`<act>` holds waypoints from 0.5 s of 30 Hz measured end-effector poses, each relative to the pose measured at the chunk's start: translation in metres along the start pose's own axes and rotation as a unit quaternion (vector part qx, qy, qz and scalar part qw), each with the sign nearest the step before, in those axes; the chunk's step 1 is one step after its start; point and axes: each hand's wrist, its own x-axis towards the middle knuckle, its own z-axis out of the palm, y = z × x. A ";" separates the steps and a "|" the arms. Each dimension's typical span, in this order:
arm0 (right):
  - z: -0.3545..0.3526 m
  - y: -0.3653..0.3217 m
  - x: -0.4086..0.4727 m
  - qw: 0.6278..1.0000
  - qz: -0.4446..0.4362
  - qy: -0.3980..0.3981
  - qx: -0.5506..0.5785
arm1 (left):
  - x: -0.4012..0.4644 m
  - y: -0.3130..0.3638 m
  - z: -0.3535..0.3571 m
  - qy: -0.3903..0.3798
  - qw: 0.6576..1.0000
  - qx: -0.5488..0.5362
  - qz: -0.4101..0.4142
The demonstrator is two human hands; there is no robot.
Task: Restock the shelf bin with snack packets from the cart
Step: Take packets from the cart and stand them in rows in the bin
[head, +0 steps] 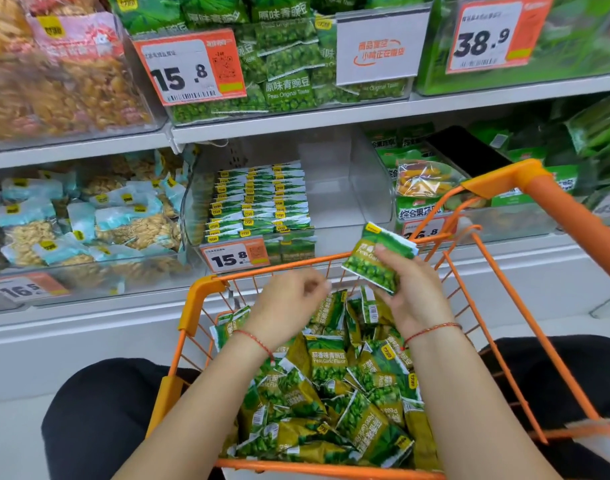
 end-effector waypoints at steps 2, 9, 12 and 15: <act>-0.002 -0.002 0.003 0.999 -0.008 0.034 0.028 | -0.007 -0.001 0.008 -0.169 0.979 0.110 0.021; -0.006 -0.005 0.007 0.993 -0.016 0.081 0.080 | -0.007 0.009 0.051 -0.290 0.943 0.160 0.041; -0.007 -0.006 0.005 0.995 -0.013 0.074 0.069 | 0.000 0.014 0.067 -0.317 0.942 0.105 0.022; -0.008 -0.003 0.006 0.996 -0.001 0.071 0.054 | 0.000 0.016 0.072 -0.322 0.945 0.052 0.022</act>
